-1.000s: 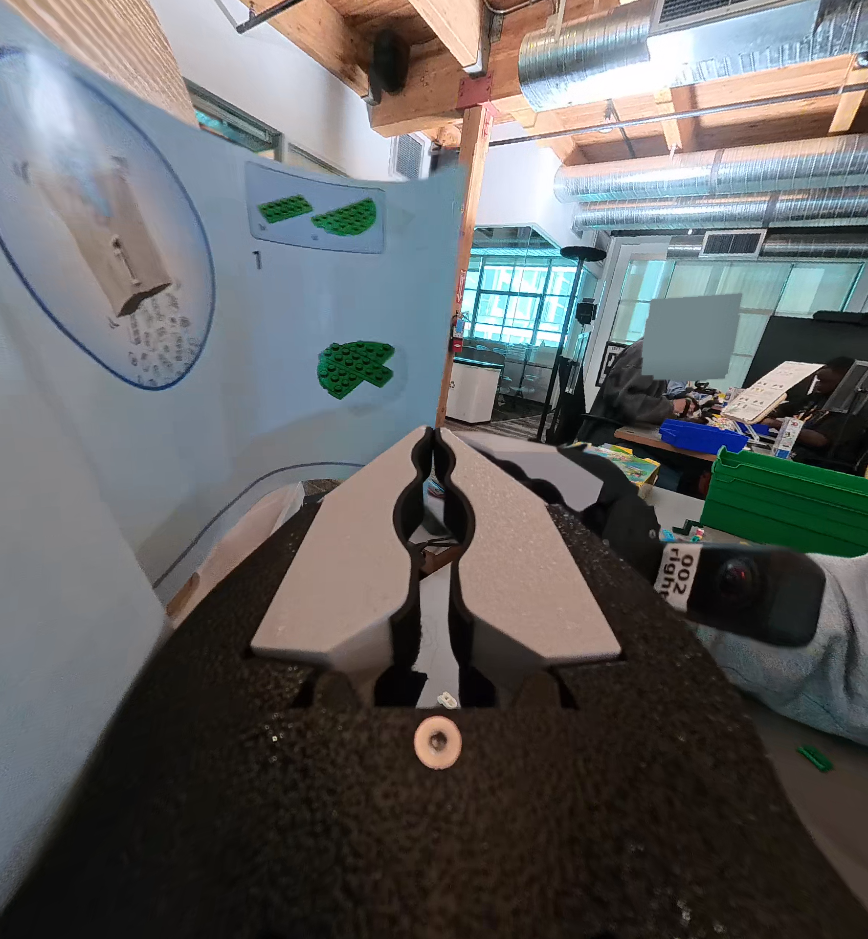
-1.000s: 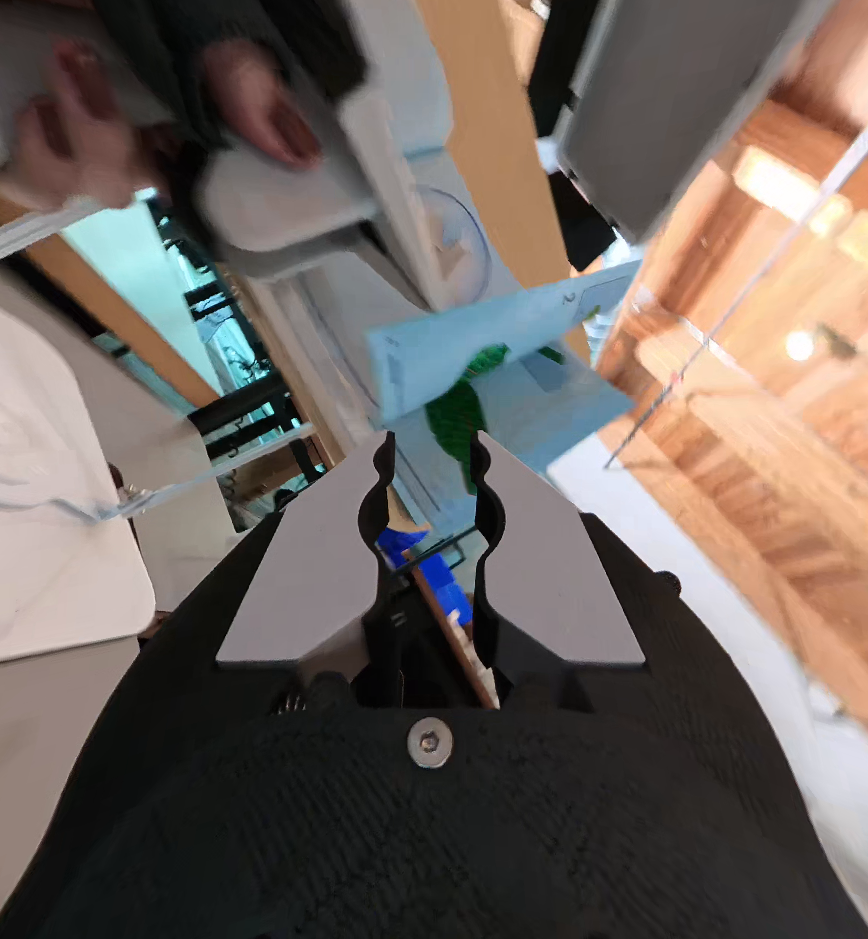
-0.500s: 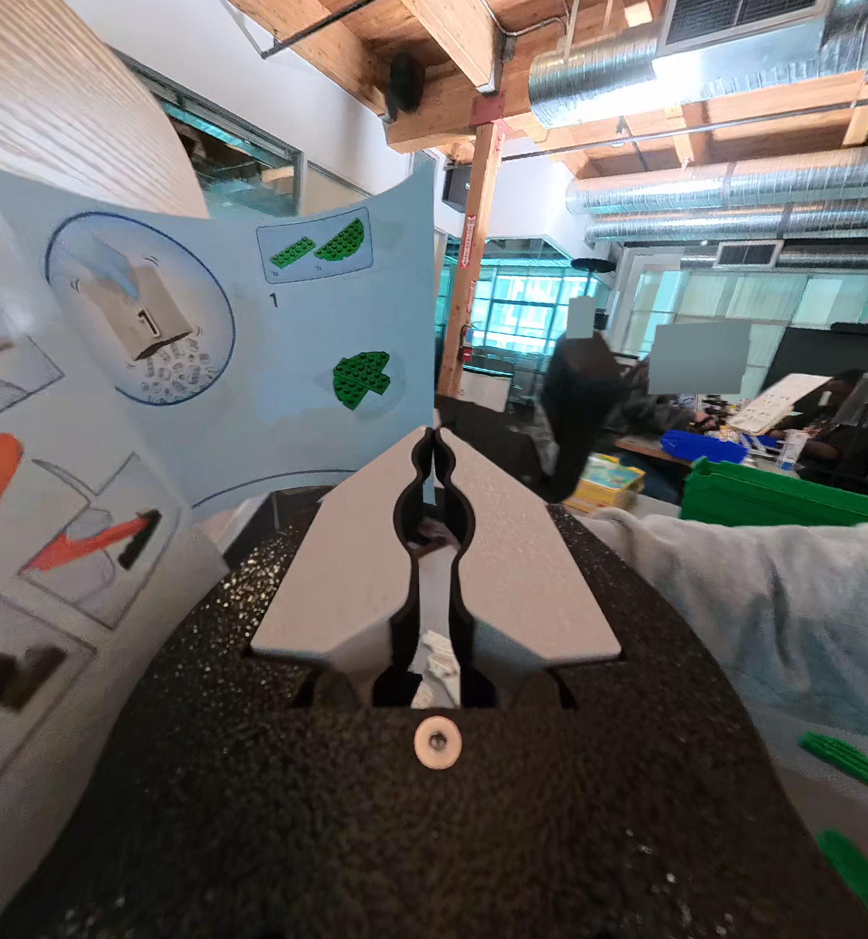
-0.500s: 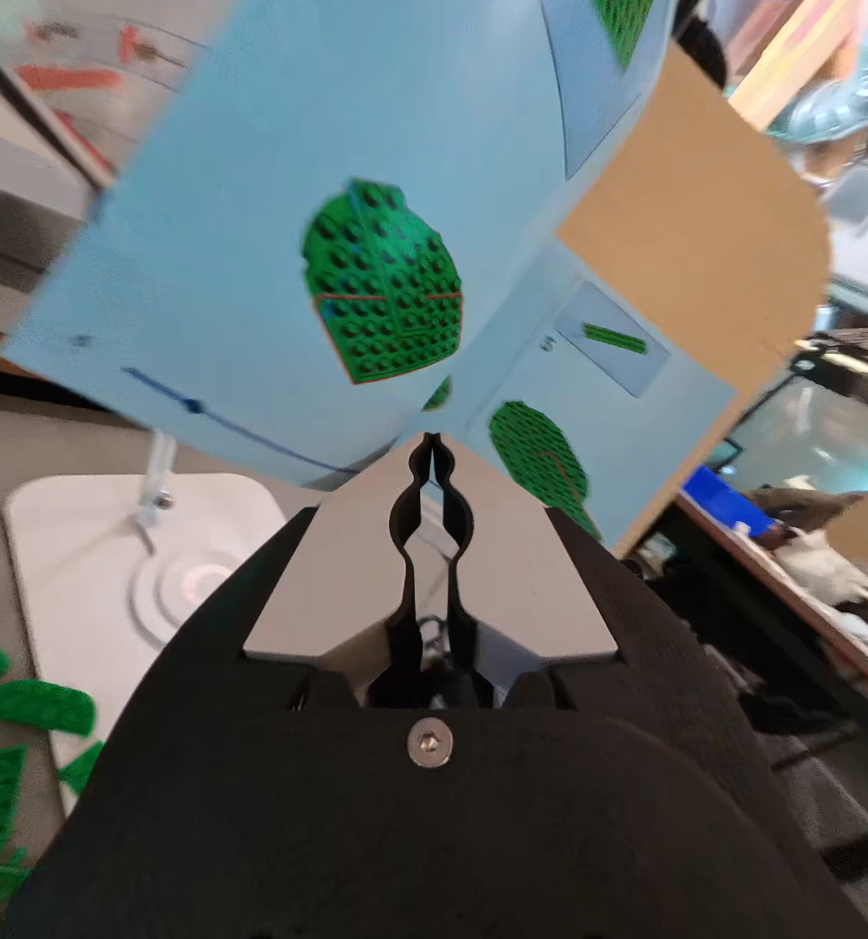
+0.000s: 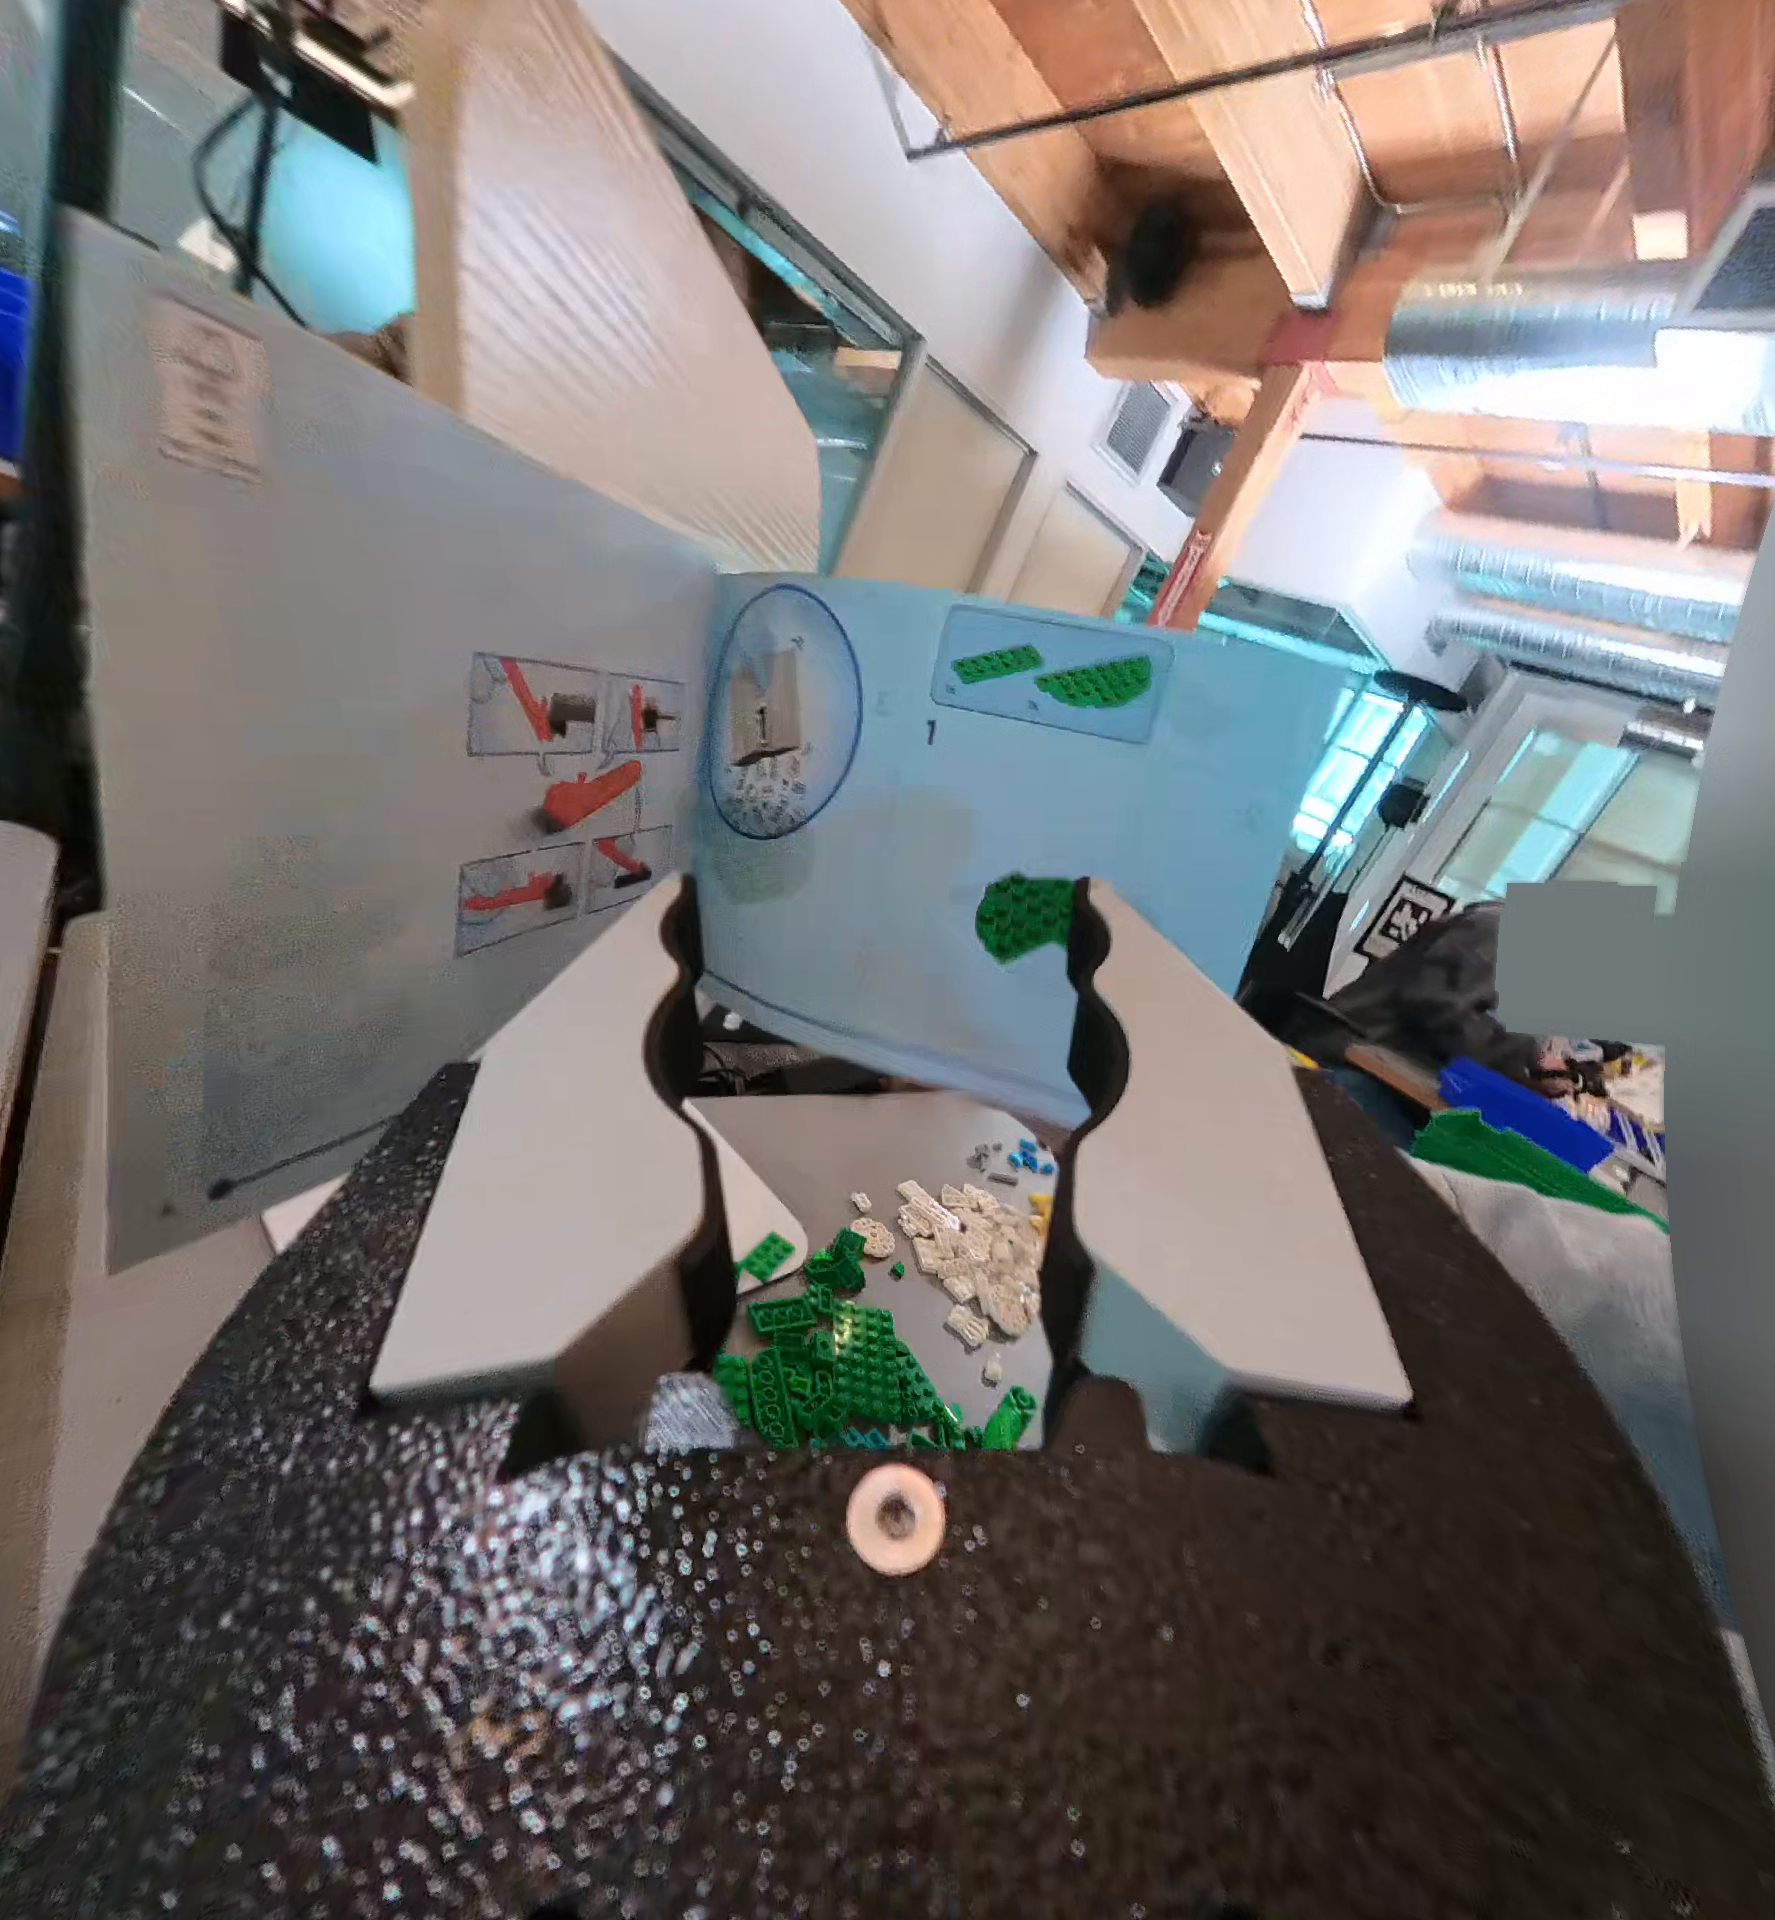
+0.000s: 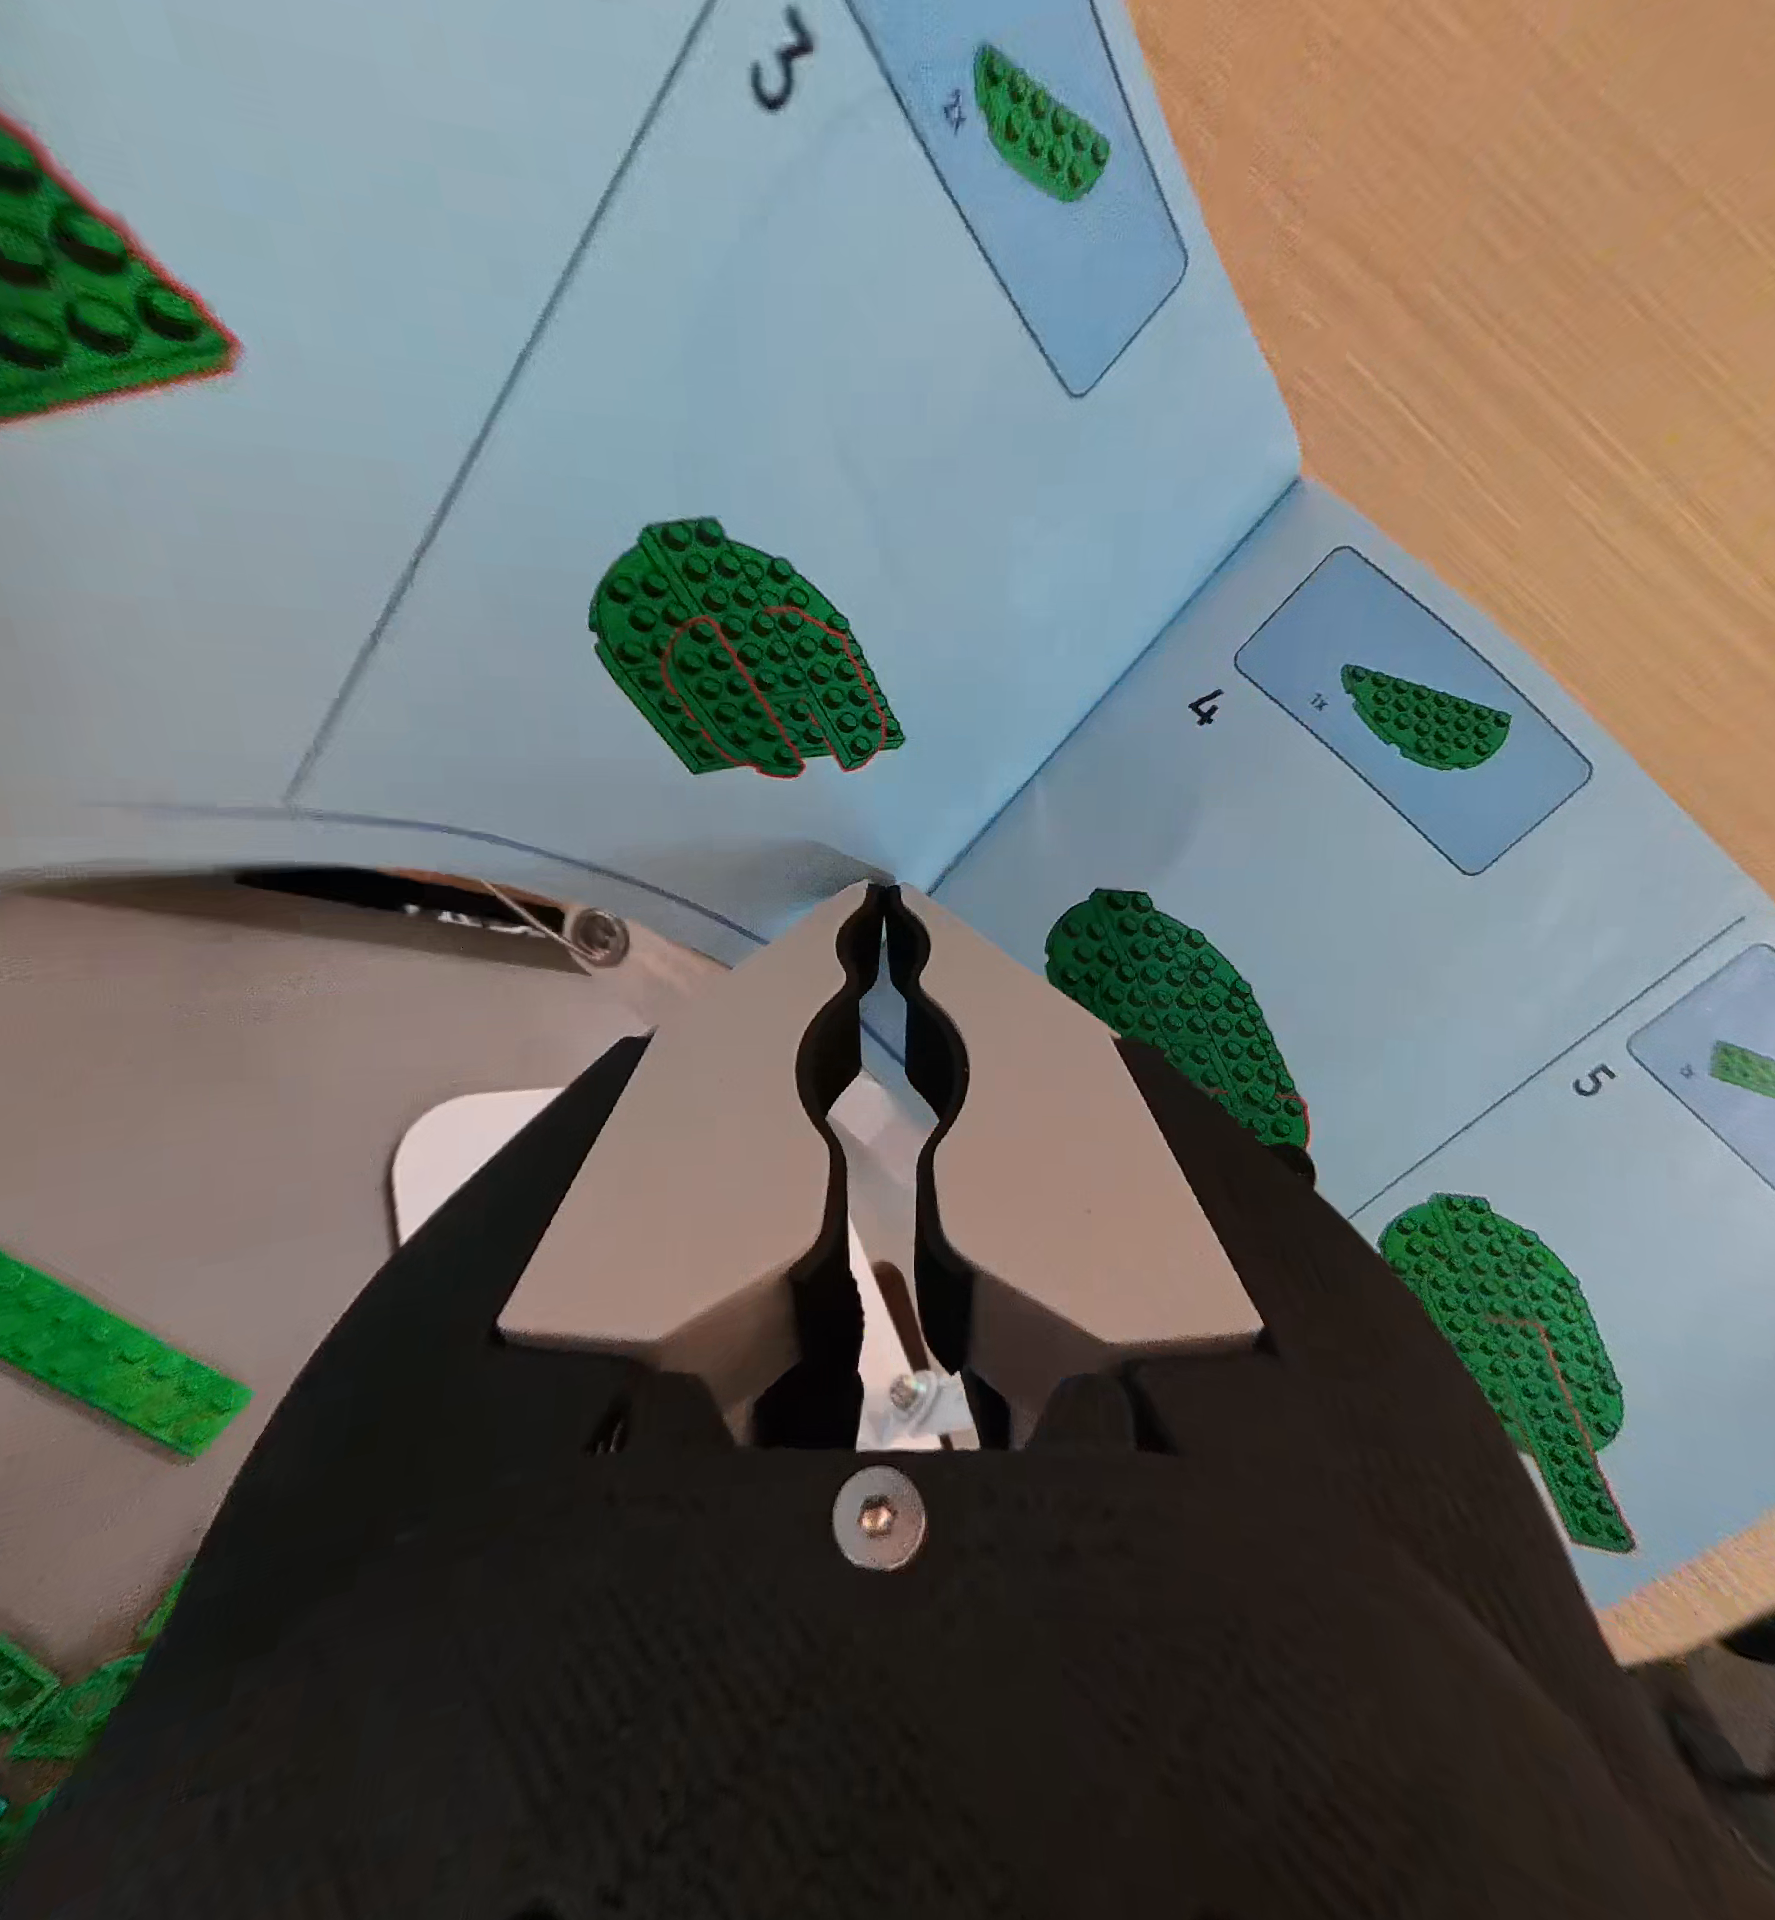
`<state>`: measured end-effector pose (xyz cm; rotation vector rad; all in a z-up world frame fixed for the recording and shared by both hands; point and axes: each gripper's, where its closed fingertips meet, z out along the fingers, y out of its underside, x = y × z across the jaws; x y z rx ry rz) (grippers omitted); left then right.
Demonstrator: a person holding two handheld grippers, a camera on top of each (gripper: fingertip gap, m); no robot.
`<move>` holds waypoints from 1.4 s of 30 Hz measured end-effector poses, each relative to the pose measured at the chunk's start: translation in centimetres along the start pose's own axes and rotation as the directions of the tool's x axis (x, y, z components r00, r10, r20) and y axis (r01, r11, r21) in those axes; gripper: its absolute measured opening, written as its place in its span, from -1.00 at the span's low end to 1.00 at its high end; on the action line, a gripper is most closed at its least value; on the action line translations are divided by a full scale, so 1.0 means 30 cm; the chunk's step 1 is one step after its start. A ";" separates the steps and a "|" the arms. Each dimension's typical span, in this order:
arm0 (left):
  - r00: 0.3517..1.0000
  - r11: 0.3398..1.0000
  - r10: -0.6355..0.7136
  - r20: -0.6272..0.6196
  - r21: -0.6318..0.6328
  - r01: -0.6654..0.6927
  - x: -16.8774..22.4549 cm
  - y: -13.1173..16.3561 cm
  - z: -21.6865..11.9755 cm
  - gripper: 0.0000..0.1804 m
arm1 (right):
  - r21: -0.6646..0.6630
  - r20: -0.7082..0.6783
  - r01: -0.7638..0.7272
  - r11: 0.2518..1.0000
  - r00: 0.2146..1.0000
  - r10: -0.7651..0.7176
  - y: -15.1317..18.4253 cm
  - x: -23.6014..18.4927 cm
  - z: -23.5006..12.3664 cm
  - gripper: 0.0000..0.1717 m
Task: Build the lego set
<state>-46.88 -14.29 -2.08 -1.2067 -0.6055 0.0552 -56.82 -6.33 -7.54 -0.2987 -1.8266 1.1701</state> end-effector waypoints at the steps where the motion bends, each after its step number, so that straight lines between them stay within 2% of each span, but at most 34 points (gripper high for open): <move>1: 1.000 1.000 -0.009 0.015 0.019 0.008 -0.016 -0.007 -0.009 -0.23 | -0.005 -0.001 0.009 1.000 1.000 -0.009 -0.004 -0.005 0.007 -1.00; 4: 0.996 0.999 -0.015 0.090 0.037 0.011 -0.066 -0.013 -0.019 -0.16 | -0.014 -0.006 0.026 1.000 1.000 -0.027 -0.014 -0.012 0.021 -1.00; 9: 0.972 1.000 -0.006 0.233 -0.026 0.013 -0.154 0.027 -0.026 0.13 | -0.027 -0.036 0.054 0.998 0.998 -0.055 -0.028 -0.005 0.027 -1.00; 11: 0.976 0.999 -0.025 0.218 -0.035 0.033 -0.161 0.039 -0.025 0.30 | -0.037 -0.055 0.065 0.997 0.996 -0.067 -0.029 -0.002 0.027 -1.00; 16: 0.994 0.995 -0.102 0.031 0.002 0.102 -0.118 0.042 -0.025 0.75 | -0.084 -0.109 0.152 0.985 0.981 -0.161 -0.030 0.000 0.027 -1.00; 19: 0.992 0.993 -0.100 0.076 -0.050 0.104 -0.165 0.087 -0.041 0.76 | -0.069 -0.118 0.207 0.976 0.970 -0.214 -0.044 -0.008 0.021 -1.00; 21: 0.987 0.992 -0.084 0.136 -0.082 0.096 -0.211 0.115 -0.052 0.76 | 0.047 -0.059 0.234 0.971 0.971 -0.231 -0.096 -0.055 0.005 -1.00; 23: 0.988 0.995 -0.088 0.125 -0.039 0.093 -0.224 0.100 -0.055 0.76 | 0.138 0.009 0.293 0.946 0.955 -0.297 -0.139 -0.122 -0.009 -1.00; 25: 0.989 0.995 -0.096 0.108 0.006 0.096 -0.229 0.082 -0.061 0.76 | 0.072 -0.013 0.375 0.924 0.927 -0.375 -0.123 -0.126 0.011 -1.00; 27: 0.985 0.995 -0.095 0.144 0.015 0.094 -0.256 0.082 -0.074 0.76 | 0.008 -0.041 0.413 0.911 0.910 -0.412 -0.103 -0.111 0.032 -1.00; 32: 0.944 0.984 -0.167 0.283 0.101 0.144 -0.362 0.064 -0.122 0.73 | -0.073 -0.097 0.414 0.907 0.902 -0.420 -0.091 -0.085 0.059 -1.00; 34: 0.945 0.982 -0.169 0.280 0.128 0.138 -0.370 0.056 -0.127 0.72 | -0.096 -0.122 0.434 0.895 0.888 -0.444 -0.090 -0.084 0.064 -1.00; 42: 0.953 0.992 -0.117 0.278 0.071 0.101 -0.378 0.094 -0.159 0.76 | -0.116 -0.172 0.445 0.888 0.871 -0.460 -0.079 -0.059 0.052 -1.00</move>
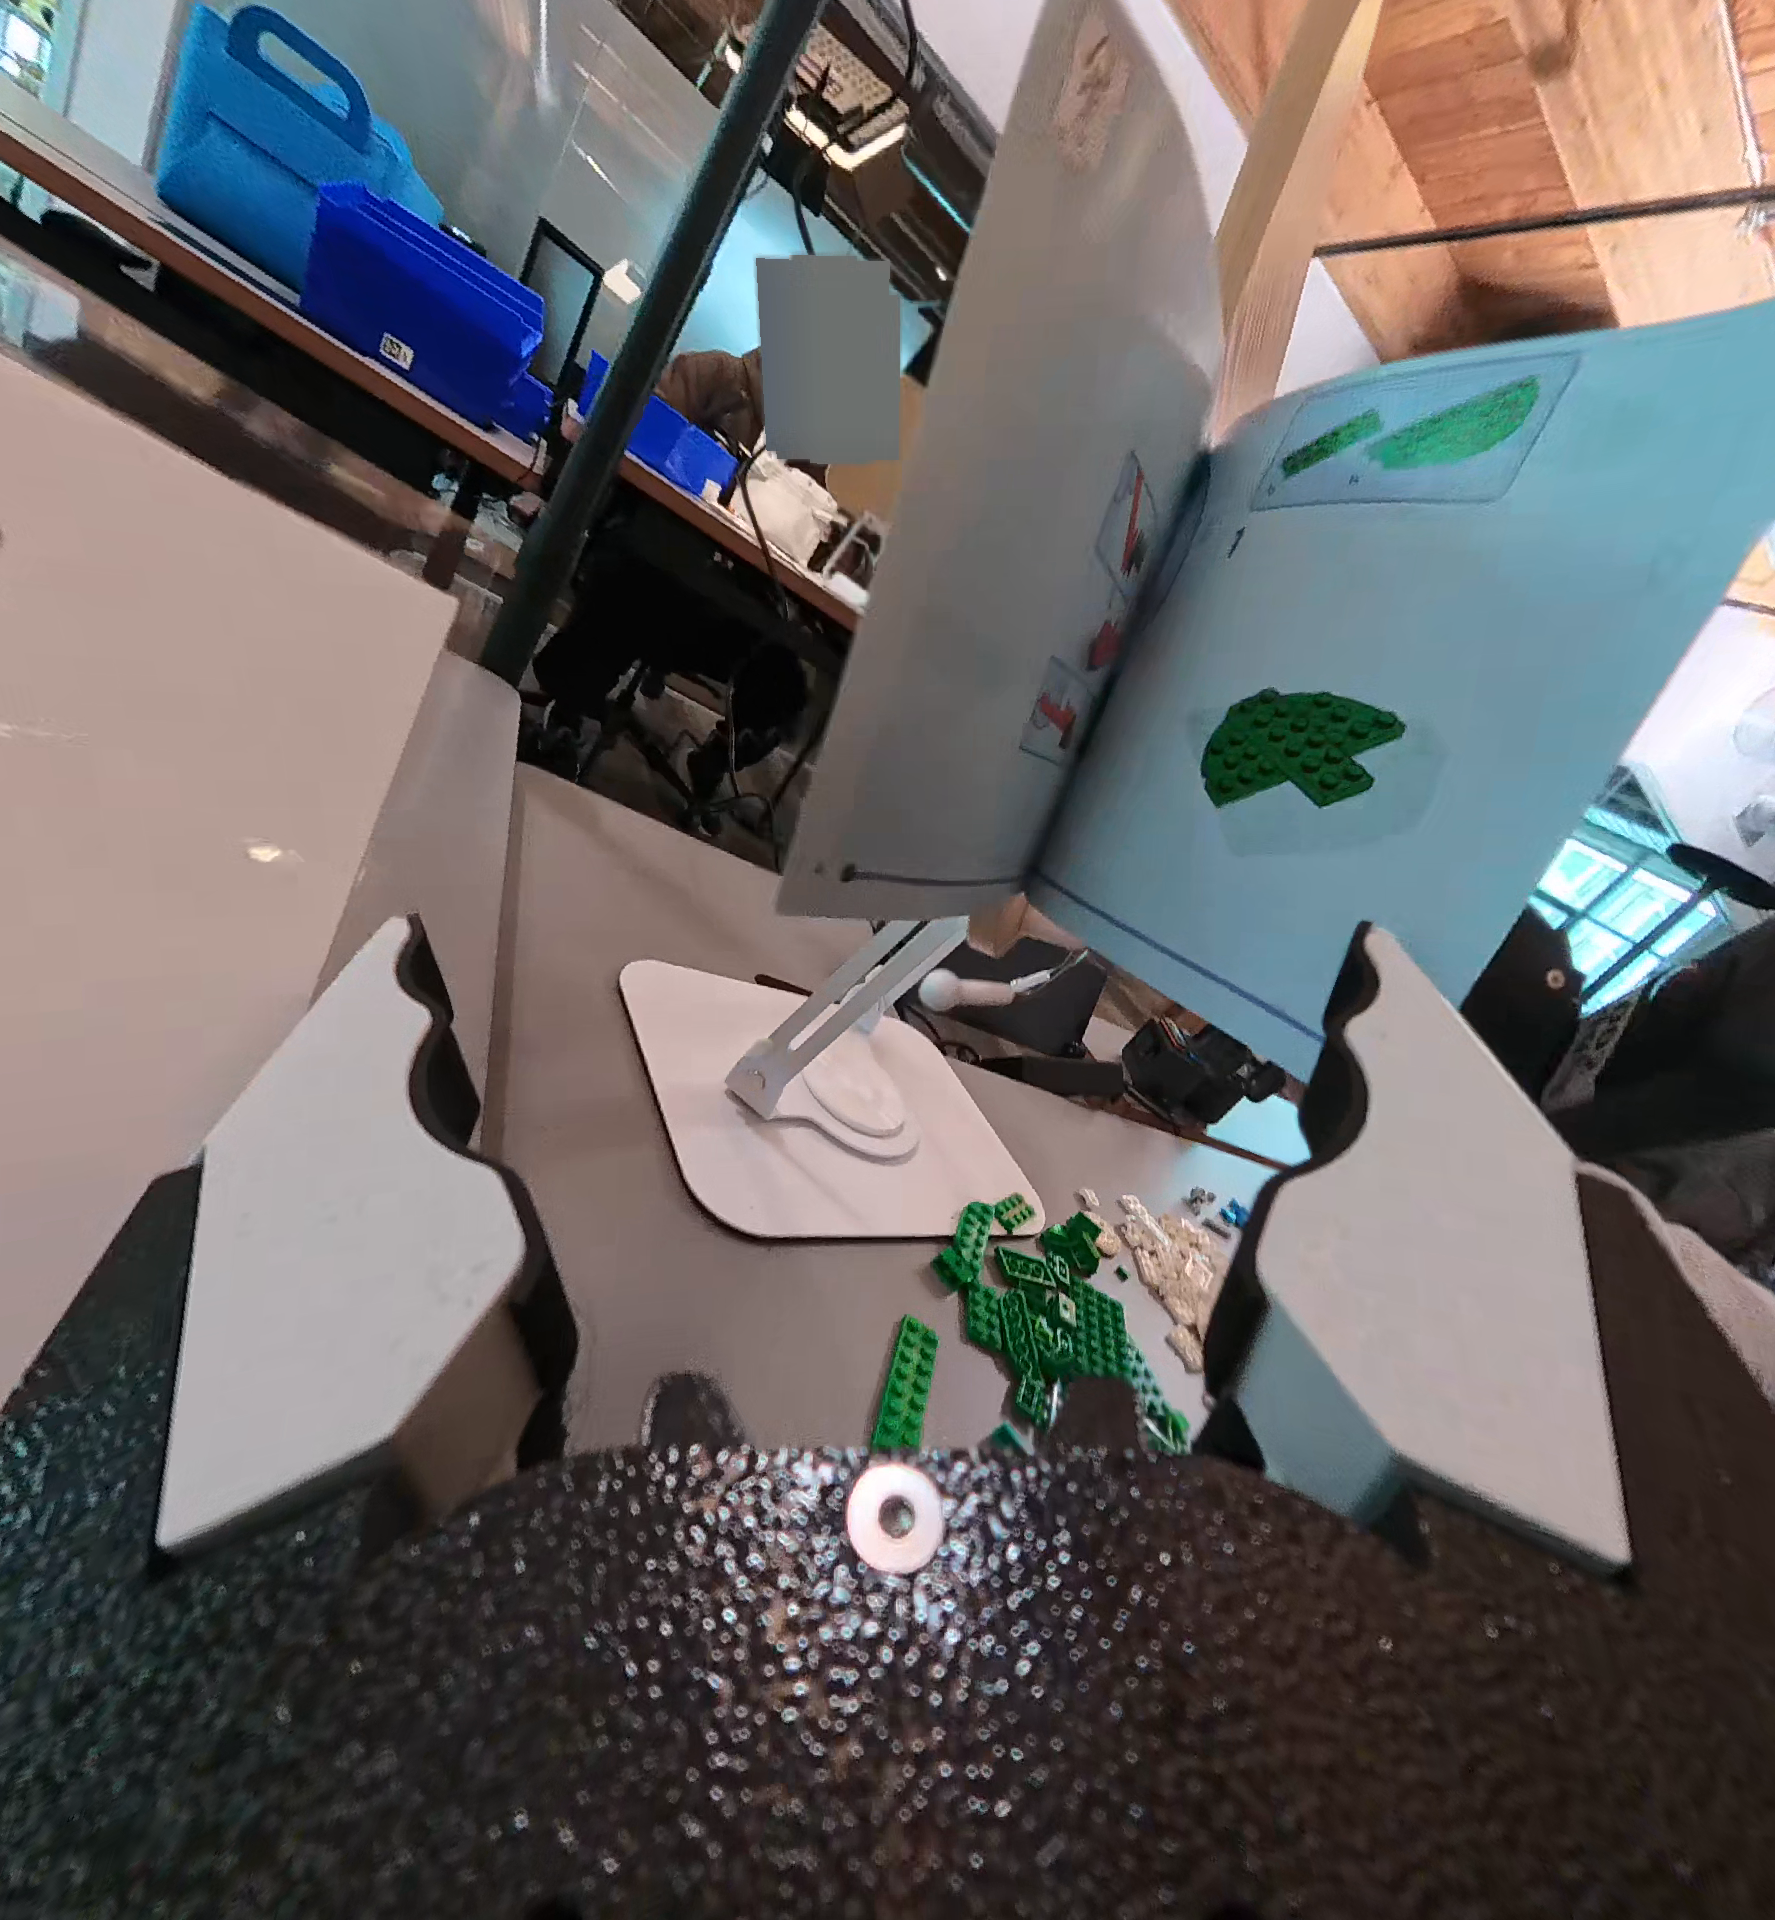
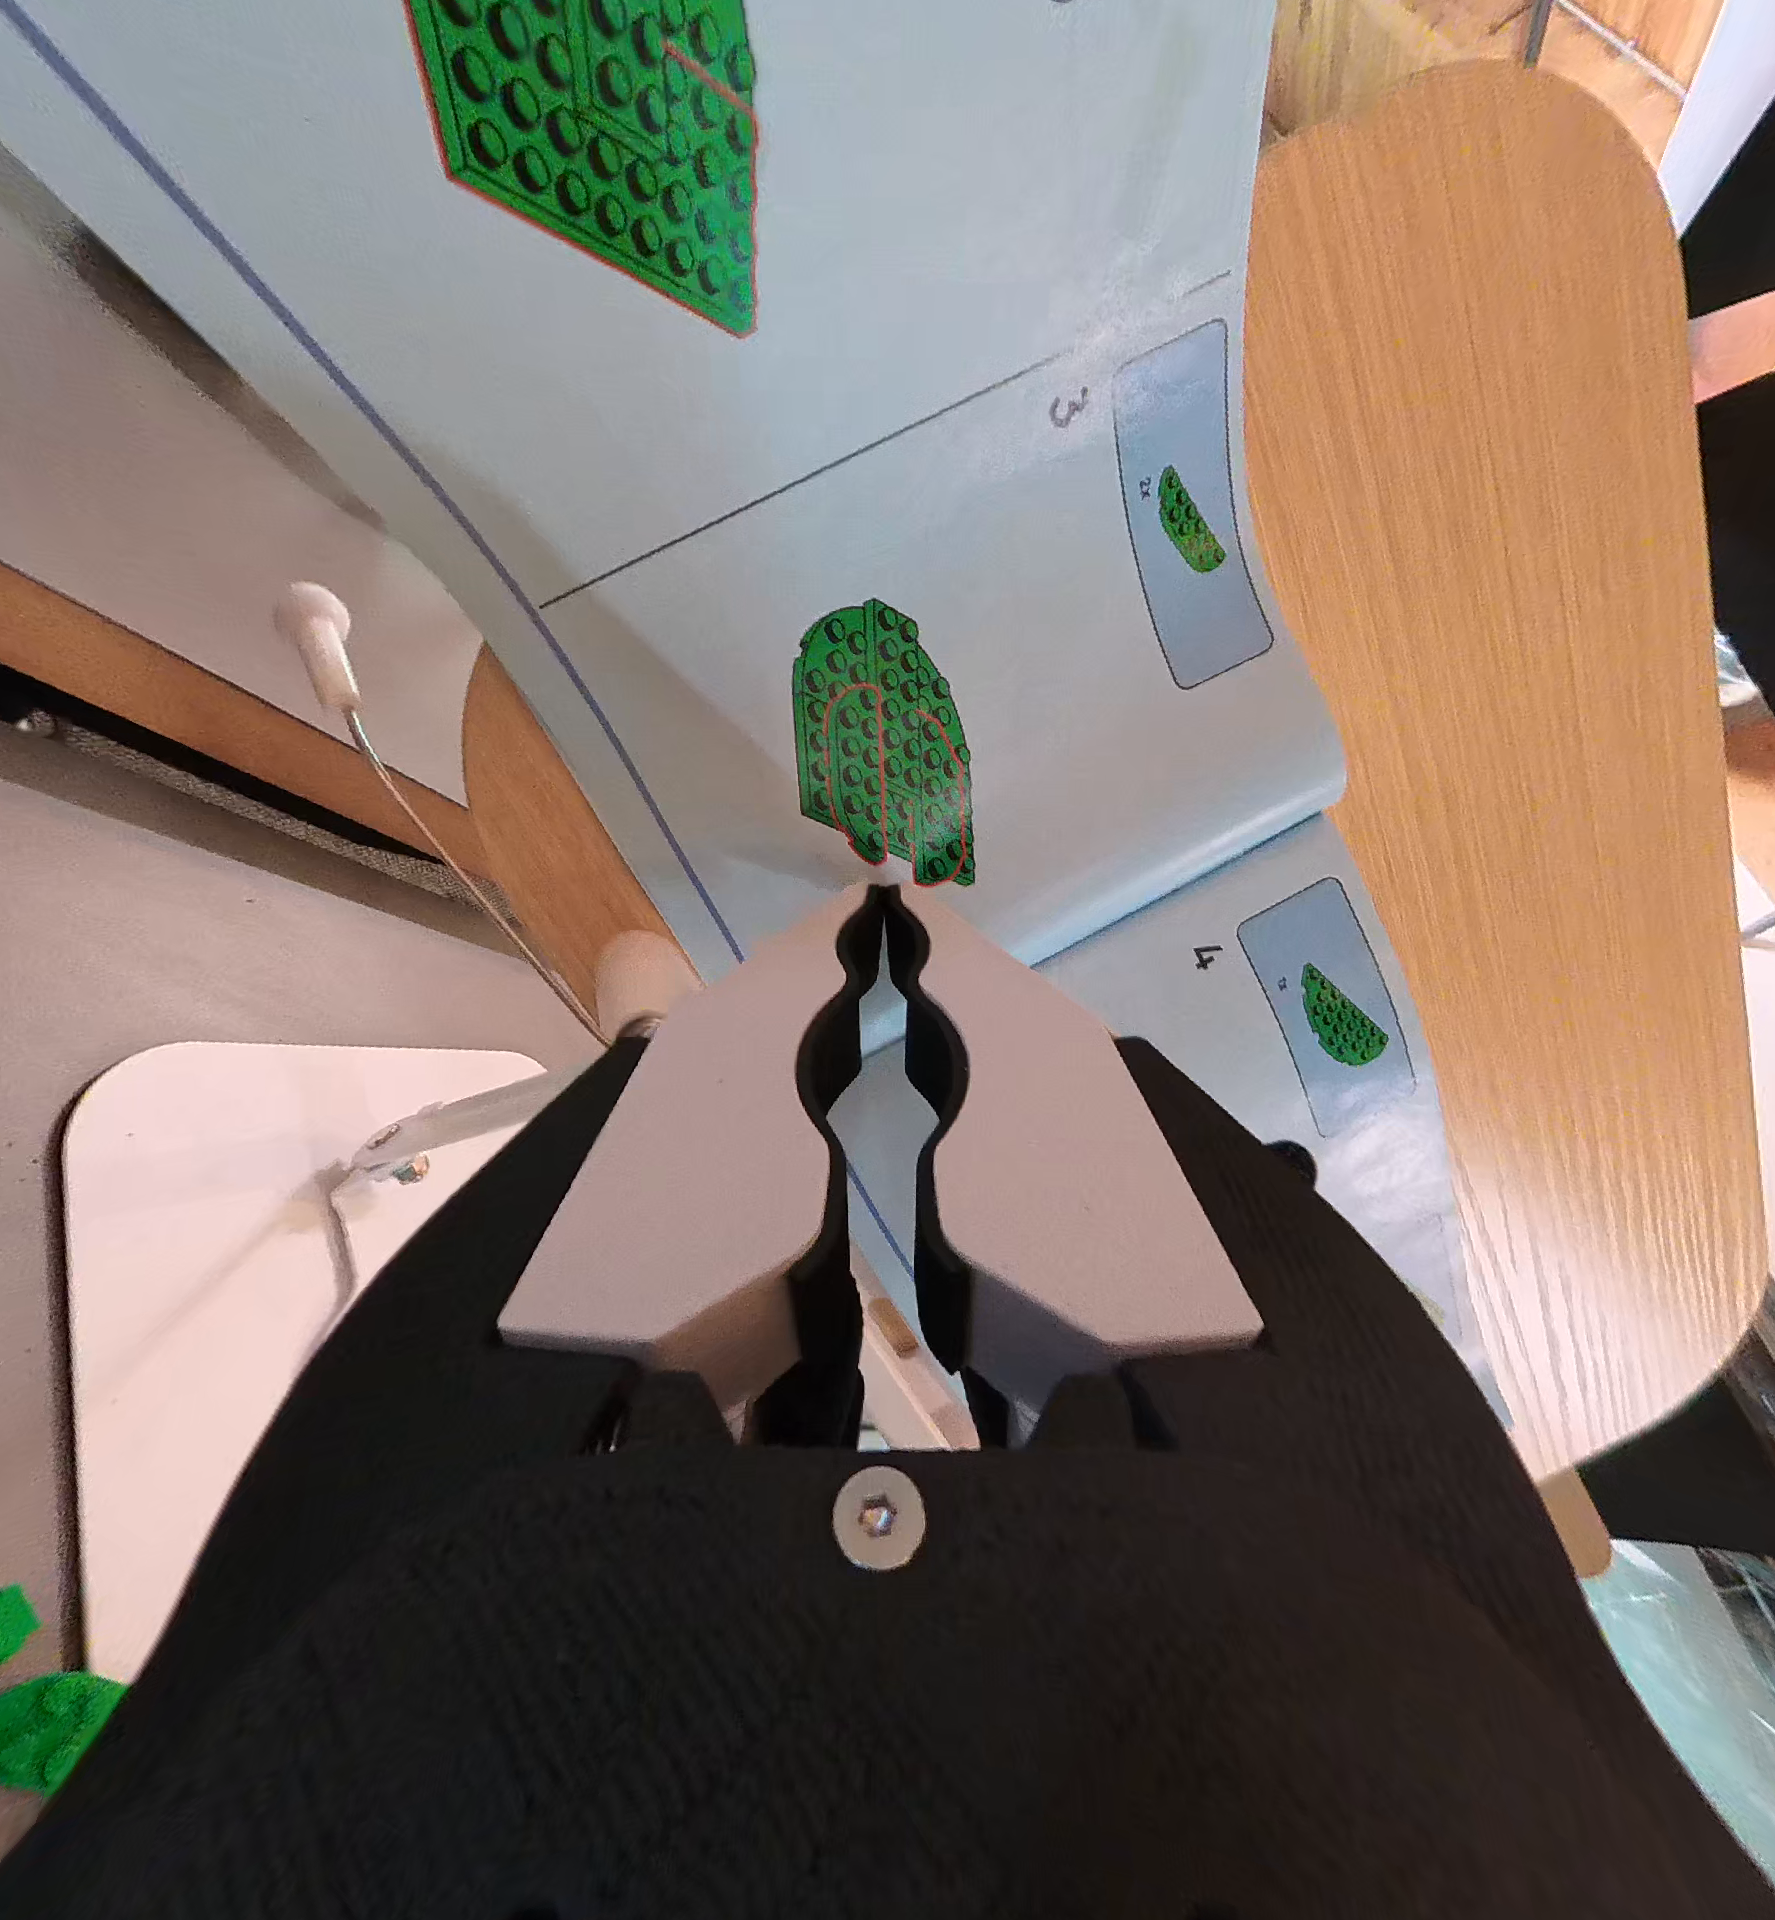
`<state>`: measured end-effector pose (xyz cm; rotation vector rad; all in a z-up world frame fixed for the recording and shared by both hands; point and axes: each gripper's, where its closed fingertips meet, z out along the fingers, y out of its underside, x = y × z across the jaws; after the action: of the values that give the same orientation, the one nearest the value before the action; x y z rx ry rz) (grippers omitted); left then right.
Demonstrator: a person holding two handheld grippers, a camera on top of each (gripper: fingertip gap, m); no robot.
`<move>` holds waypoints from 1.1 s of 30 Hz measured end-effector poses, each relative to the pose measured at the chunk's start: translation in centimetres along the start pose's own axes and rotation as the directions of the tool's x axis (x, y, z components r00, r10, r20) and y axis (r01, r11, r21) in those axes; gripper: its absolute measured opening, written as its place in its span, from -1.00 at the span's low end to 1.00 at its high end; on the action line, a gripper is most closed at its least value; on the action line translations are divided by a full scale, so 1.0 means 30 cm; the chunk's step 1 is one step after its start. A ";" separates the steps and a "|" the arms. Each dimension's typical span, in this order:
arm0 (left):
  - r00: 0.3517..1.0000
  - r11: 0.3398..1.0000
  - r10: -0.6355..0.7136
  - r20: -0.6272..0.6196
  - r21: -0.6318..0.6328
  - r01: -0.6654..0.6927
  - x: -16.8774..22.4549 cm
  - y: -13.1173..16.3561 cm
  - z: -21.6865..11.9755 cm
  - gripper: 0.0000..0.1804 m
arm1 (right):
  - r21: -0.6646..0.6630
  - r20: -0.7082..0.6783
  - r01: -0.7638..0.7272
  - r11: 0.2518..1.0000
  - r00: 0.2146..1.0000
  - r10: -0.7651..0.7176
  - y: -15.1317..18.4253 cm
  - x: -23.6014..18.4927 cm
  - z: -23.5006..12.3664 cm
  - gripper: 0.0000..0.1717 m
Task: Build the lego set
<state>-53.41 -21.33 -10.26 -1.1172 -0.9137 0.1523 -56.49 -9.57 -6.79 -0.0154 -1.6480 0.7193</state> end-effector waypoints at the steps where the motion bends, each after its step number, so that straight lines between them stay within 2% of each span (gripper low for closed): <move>1: 1.000 1.000 0.003 -0.010 -0.016 -0.003 -0.001 0.013 -0.001 0.76 | -0.003 -0.003 0.002 1.000 1.000 -0.002 0.006 0.003 -0.001 -1.00; 6: 0.995 0.999 -0.001 -0.100 -0.052 -0.004 0.042 0.045 0.015 0.76 | -0.033 -0.030 0.001 0.999 1.000 -0.002 0.051 0.029 -0.009 -1.00; 11: 0.990 0.997 0.075 -0.116 -0.021 -0.078 0.071 0.031 0.026 0.76 | -0.072 -0.053 -0.013 0.997 0.999 0.009 0.110 0.065 -0.018 -1.00; 16: 0.991 0.992 0.117 -0.072 -0.029 -0.119 0.054 0.034 0.045 0.76 | -0.093 -0.067 -0.036 0.995 0.997 0.030 0.149 0.086 -0.026 -1.00; 19: 0.988 0.990 0.140 -0.068 0.043 -0.137 0.060 -0.006 0.060 0.74 | -0.060 -0.068 0.010 0.998 0.998 -0.014 0.127 0.072 -0.033 -1.00; 21: 0.988 0.989 0.131 -0.088 0.076 -0.124 0.080 -0.022 0.075 0.55 | -0.048 -0.060 0.051 0.998 0.997 -0.054 0.117 0.055 -0.035 -1.00; 24: 0.991 0.987 0.119 -0.063 0.114 -0.111 0.072 -0.038 0.092 0.12 | -0.037 -0.043 0.079 0.996 0.996 -0.081 0.115 0.030 -0.034 -1.00; 28: 0.988 0.981 0.063 -0.138 0.189 -0.036 0.092 -0.062 0.095 -0.44 | -0.023 -0.021 0.095 0.995 0.995 -0.095 0.120 0.009 -0.033 -1.00; 31: 0.982 0.980 0.071 -0.174 0.197 -0.036 0.102 -0.056 0.092 -0.89 | 0.158 0.042 0.097 0.983 0.994 -0.105 0.029 -0.044 -0.074 -0.90; 32: 0.981 0.980 0.078 -0.177 0.192 -0.043 0.103 -0.052 0.092 -1.00 | 0.247 0.105 0.106 0.963 0.985 -0.135 -0.017 -0.093 -0.100 -0.87; 33: 0.980 0.980 0.088 -0.179 0.194 -0.053 0.105 -0.051 0.090 -1.00 | 0.298 0.147 0.129 0.946 0.973 -0.179 -0.049 -0.138 -0.119 -0.82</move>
<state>-53.77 -18.47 -6.90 -0.9705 -0.6776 0.1854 -51.80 -10.83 -9.68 0.3902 -1.6715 0.8511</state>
